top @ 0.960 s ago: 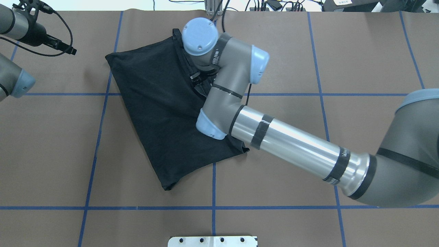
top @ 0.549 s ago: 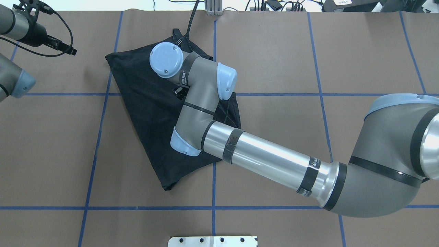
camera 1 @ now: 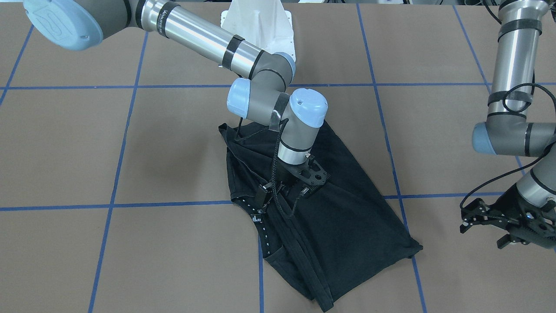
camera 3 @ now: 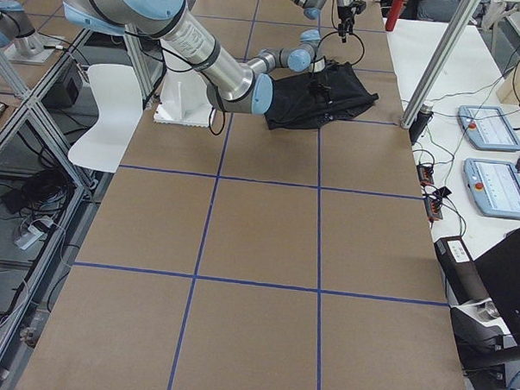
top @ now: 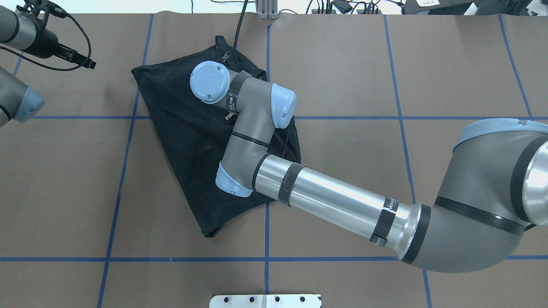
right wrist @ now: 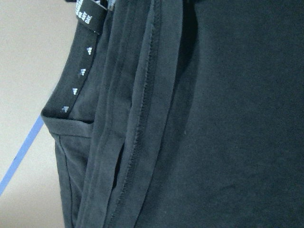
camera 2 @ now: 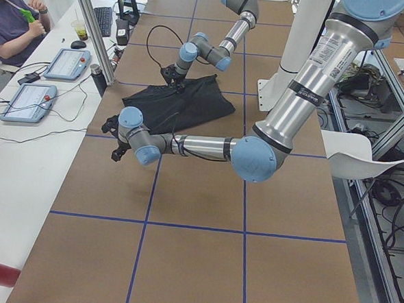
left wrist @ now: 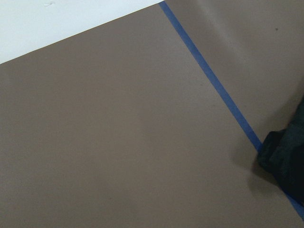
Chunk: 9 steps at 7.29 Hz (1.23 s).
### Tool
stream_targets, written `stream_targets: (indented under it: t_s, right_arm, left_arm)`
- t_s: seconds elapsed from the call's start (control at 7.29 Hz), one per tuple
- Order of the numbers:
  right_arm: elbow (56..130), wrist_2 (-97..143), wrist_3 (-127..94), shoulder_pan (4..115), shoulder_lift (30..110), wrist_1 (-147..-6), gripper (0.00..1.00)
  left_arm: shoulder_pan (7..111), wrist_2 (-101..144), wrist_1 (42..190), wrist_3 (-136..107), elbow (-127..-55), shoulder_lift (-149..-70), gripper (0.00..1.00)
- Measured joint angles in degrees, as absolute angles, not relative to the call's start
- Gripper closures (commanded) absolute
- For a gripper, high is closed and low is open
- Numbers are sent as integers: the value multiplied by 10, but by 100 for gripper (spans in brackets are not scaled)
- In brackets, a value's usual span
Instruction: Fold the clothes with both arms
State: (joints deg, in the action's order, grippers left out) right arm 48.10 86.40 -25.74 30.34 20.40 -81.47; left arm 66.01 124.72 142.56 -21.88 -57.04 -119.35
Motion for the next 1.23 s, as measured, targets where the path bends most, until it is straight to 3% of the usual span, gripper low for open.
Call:
stream_targets:
  t_s: [0.27,0.96,1.1,1.23]
  right_arm:
    - [477,862,-249,308,205,-814,28]
    - [471,863,-220,343,222,-812,26]
    - [472,868,-213,351,225,-812,17]
    - [479,892,-211,361,225,-812,3]
  left_arm:
    - [660,1247,1426,-219,-570,-1194,0]
    - [660,1247,1426,-219,-571,-1194,0]
    - [660,1247,1426,-219,-571,-1194,0]
    - [660,1247,1426,-219,-571,-1194,0]
